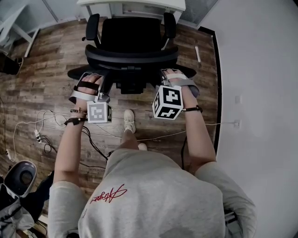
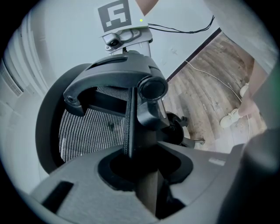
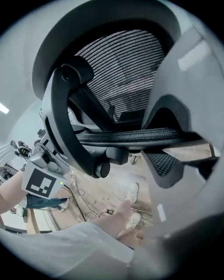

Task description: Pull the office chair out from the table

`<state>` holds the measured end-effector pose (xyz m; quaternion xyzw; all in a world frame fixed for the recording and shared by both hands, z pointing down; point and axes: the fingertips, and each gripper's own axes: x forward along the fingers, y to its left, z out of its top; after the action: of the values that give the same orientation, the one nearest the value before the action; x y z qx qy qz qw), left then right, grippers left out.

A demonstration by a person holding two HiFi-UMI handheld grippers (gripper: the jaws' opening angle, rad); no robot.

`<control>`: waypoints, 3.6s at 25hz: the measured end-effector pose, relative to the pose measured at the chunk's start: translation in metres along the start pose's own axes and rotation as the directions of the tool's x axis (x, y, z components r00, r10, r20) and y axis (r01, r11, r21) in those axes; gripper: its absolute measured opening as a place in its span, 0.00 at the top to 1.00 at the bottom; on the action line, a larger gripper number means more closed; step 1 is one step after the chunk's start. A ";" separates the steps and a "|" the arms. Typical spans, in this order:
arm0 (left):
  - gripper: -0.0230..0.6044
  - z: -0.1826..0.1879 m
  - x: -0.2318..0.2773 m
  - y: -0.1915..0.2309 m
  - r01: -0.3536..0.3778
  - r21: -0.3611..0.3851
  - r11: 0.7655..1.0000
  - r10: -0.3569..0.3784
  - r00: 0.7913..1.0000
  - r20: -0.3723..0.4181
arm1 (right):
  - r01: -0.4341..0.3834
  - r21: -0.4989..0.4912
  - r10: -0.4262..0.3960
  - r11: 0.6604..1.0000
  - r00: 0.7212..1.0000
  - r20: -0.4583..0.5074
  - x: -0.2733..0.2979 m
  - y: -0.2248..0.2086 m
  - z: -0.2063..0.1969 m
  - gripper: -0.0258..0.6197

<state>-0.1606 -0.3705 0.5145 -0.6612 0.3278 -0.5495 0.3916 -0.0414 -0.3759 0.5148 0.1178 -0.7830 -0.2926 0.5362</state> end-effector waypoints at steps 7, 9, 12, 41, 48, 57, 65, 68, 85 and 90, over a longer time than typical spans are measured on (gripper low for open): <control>0.76 0.008 -0.010 -0.006 0.003 -0.003 1.000 -0.003 1.000 -0.004 | 0.009 -0.010 -0.009 1.000 1.000 0.003 -0.008 0.011 -0.001 0.78; 0.76 0.008 -0.012 -0.005 -0.014 0.005 1.000 0.014 1.000 -0.003 | 0.009 -0.010 -0.009 1.000 1.000 0.003 -0.010 0.012 -0.001 0.78; 0.76 0.012 -0.014 -0.006 -0.015 0.003 1.000 0.015 1.000 -0.006 | 0.010 -0.014 -0.010 1.000 1.000 0.005 -0.013 0.016 -0.002 0.78; 0.80 0.037 -0.071 -0.049 0.200 -0.069 0.977 -0.202 0.979 -0.027 | 0.025 -0.012 -0.025 1.000 1.000 -0.007 -0.057 0.074 0.006 0.79; 0.80 0.036 -0.081 -0.059 0.249 -0.079 0.965 -0.251 0.968 -0.018 | 0.044 -0.011 -0.044 0.999 0.999 -0.013 -0.059 0.084 0.012 0.78; 0.81 0.031 -0.096 -0.073 0.296 -0.079 0.952 -0.298 0.954 -0.015 | 0.057 0.012 -0.056 0.998 0.998 -0.040 -0.066 0.103 0.024 0.78; 0.81 0.045 -0.121 -0.085 0.291 -0.066 0.954 -0.292 0.956 -0.004 | 0.081 0.015 -0.080 0.997 0.996 -0.048 -0.085 0.127 0.027 0.78; 0.81 0.057 -0.136 -0.098 0.279 -0.055 0.959 -0.279 0.960 0.006 | 0.090 0.018 -0.088 0.996 0.994 -0.065 -0.094 0.147 0.025 0.78; 0.81 0.076 -0.177 -0.120 0.284 -0.039 0.958 -0.284 0.959 0.018 | 0.102 0.026 -0.100 0.994 0.991 -0.089 -0.124 0.189 0.031 0.79; 0.81 0.081 -0.188 -0.127 0.285 -0.037 0.958 -0.284 0.959 0.020 | 0.087 0.038 -0.083 0.995 0.992 -0.095 -0.131 0.201 0.032 0.78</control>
<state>-0.1142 -0.1345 0.5299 -0.7129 0.2375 -0.5888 0.2977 0.0079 -0.1393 0.5229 0.1760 -0.7574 -0.2928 0.5565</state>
